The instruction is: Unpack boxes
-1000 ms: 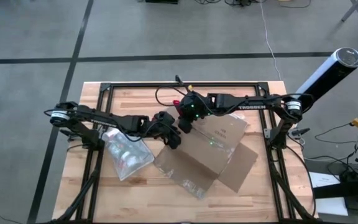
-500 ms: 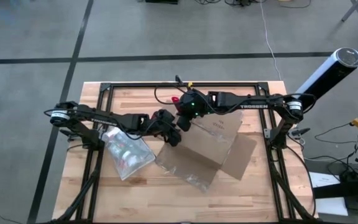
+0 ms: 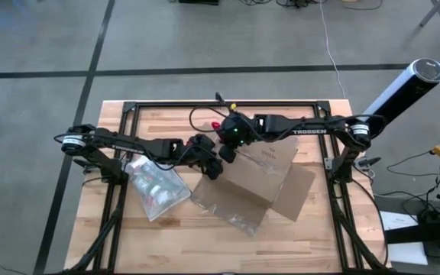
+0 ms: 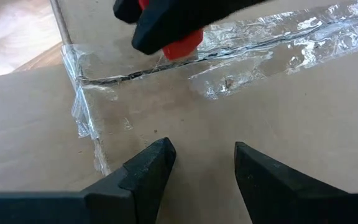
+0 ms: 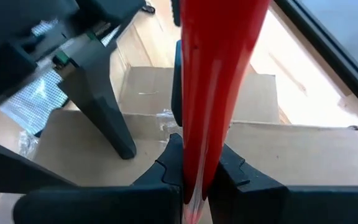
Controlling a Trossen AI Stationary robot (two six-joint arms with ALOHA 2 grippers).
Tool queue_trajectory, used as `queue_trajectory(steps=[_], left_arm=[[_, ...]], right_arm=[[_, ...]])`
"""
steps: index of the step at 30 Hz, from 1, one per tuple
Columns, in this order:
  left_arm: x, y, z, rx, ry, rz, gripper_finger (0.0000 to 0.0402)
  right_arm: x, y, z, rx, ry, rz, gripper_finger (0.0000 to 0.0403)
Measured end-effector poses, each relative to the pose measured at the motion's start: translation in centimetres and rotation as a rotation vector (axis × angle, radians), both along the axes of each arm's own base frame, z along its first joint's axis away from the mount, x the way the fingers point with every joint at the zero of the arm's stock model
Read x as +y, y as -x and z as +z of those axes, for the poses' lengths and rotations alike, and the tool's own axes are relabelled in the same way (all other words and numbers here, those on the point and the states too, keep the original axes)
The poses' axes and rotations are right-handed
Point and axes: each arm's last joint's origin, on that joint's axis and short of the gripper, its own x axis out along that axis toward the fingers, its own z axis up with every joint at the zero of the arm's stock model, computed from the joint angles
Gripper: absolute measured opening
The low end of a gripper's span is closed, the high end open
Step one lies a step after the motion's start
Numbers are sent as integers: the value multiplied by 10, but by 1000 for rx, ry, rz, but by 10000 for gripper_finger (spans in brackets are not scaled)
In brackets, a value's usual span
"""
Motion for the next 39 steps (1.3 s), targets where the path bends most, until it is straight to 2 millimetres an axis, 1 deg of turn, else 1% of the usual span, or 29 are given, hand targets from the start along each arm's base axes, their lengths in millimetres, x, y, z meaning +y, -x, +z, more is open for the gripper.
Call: queue_trajectory(steps=[6, 17, 21, 23, 26, 33, 35, 39], left_arm=[[1, 0, 0, 0, 8, -5, 173], [1, 0, -1, 4, 13, -8, 174], [3, 0, -1, 8, 15, -4, 176], [3, 1, -1, 12, 15, -3, 176], [3, 1, -1, 13, 16, -3, 176], [5, 2, -2, 22, 18, 2, 178], [6, 2, -2, 23, 18, 5, 178], [7, 2, -2, 24, 18, 8, 178]], right_arm=[[-1, -2, -8, 17, 6, 7, 17], [0, 2, -19, 54, -6, 9, 17], [1, 4, -27, 84, -27, 14, 17], [1, 5, -27, 83, -29, 13, 17], [2, 8, -21, 67, -31, 8, 17], [5, 25, 7, 23, -41, -13, 17], [5, 27, 7, 33, -39, -17, 17], [5, 28, 2, 56, -33, -24, 17]])
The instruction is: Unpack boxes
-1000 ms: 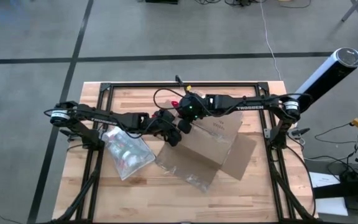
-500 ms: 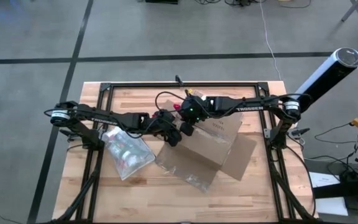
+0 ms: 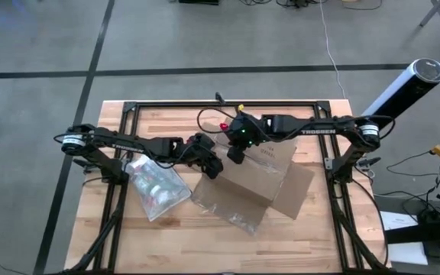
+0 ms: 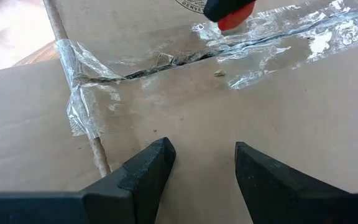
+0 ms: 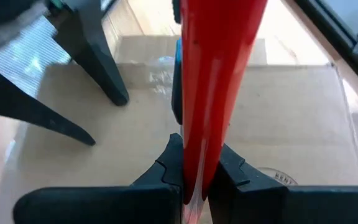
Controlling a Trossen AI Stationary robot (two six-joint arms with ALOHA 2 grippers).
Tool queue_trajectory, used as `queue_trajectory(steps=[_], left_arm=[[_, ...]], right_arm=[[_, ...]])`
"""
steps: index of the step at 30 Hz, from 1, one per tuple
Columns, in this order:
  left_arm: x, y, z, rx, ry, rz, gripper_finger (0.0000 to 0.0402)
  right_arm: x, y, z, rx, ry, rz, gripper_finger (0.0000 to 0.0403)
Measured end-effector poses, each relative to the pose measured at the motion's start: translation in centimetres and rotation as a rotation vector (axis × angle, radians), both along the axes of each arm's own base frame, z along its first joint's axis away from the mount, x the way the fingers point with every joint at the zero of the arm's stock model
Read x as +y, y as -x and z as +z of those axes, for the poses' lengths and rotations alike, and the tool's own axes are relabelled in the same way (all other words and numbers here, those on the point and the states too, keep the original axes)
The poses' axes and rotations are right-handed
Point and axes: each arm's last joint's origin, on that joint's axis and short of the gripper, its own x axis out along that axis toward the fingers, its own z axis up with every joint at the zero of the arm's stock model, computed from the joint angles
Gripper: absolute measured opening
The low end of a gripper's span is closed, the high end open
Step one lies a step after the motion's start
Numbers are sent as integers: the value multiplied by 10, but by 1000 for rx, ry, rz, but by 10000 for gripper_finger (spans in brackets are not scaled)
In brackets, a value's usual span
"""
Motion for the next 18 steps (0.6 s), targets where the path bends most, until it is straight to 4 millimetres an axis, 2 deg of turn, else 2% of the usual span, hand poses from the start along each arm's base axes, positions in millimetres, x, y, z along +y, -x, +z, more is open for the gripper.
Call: queue_trajectory(steps=[11, 18], left_arm=[[0, 0, 0, 1, 7, -9, 178], [0, 0, 0, 1, 10, -10, 178]], right_arm=[[0, -2, -1, -28, 5, -1, 17], [1, 0, -12, -14, -30, -8, 17]])
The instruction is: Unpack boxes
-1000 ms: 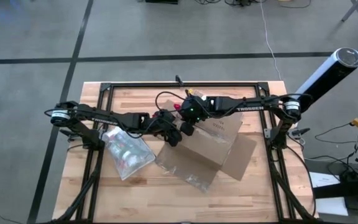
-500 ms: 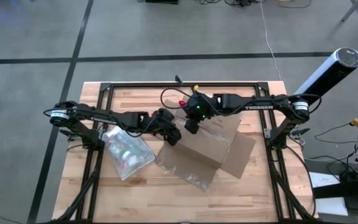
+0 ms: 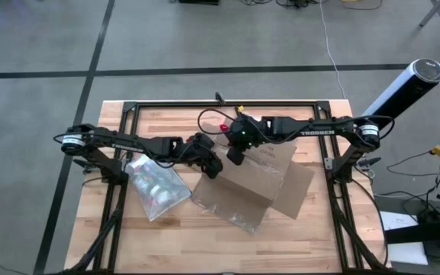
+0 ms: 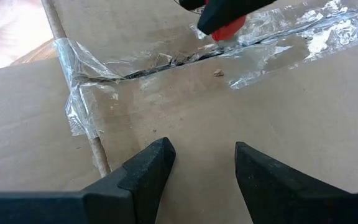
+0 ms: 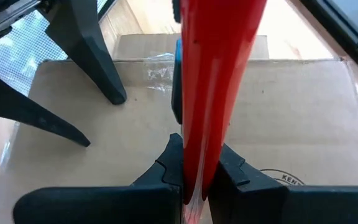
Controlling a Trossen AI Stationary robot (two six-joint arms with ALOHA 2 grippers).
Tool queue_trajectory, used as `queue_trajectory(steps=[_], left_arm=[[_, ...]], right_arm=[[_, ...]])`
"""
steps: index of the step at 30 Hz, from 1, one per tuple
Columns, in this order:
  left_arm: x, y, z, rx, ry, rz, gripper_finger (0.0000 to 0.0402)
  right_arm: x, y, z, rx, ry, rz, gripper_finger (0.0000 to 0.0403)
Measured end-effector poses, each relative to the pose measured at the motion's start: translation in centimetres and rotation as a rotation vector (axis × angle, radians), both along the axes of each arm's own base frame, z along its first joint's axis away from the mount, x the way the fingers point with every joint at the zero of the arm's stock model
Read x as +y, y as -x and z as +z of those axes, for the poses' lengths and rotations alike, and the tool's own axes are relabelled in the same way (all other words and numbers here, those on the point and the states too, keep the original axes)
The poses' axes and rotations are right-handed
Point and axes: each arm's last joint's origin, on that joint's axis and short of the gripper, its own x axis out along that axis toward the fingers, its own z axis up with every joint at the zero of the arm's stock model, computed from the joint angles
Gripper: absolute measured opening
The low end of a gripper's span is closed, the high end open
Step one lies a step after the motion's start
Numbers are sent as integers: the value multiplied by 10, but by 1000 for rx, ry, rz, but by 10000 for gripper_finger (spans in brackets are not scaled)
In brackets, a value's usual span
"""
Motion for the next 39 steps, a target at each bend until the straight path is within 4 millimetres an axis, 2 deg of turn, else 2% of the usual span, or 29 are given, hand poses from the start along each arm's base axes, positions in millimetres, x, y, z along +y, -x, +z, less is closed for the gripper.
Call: queue_trajectory(steps=[16, 28, 34, 39], left_arm=[[0, 0, 0, -1, 5, 4, 178], [0, 0, 0, -2, 6, 5, 178], [0, 0, 0, -4, 7, 4, 178], [0, 0, 0, -8, 11, 9, 178]], right_arm=[[4, 3, 3, -17, -24, -7, 17], [4, 2, -4, 23, 9, 28, 17], [5, 5, -16, 44, 7, 27, 17], [6, 8, -14, 46, -15, 6, 17]])
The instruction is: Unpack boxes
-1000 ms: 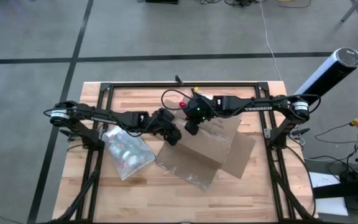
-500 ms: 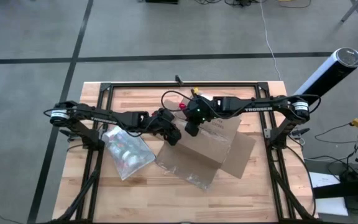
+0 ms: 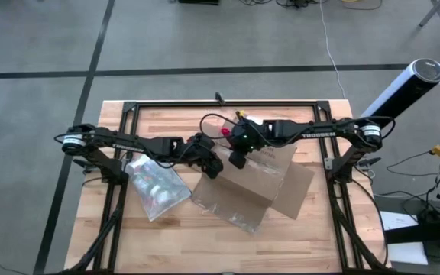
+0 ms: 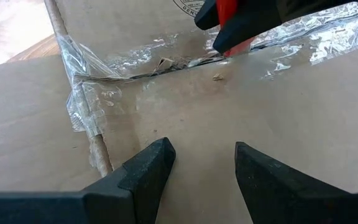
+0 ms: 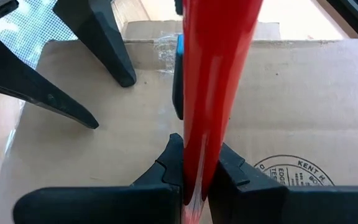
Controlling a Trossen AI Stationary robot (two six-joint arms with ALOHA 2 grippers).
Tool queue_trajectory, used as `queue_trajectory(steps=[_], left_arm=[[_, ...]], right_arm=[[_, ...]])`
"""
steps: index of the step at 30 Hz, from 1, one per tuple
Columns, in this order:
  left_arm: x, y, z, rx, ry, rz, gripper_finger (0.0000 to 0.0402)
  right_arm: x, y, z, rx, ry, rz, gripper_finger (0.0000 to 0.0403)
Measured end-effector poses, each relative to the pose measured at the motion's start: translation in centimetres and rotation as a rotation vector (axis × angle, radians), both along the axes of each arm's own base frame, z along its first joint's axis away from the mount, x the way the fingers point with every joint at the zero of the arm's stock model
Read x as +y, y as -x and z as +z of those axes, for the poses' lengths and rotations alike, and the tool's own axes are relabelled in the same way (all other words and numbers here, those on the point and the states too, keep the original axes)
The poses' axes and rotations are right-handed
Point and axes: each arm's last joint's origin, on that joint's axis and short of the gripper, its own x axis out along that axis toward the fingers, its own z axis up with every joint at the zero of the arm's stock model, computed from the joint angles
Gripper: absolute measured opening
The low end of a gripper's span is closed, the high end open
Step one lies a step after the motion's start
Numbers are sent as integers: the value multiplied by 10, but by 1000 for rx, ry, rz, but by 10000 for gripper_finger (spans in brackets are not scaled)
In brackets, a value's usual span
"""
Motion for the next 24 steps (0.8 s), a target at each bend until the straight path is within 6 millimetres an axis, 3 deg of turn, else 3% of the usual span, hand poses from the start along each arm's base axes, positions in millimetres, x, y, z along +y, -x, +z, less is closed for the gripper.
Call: queue_trajectory(steps=[24], left_arm=[[0, 0, 0, -6, 17, 20, 178]], right_arm=[[12, 10, -14, 24, -25, -14, 17]])
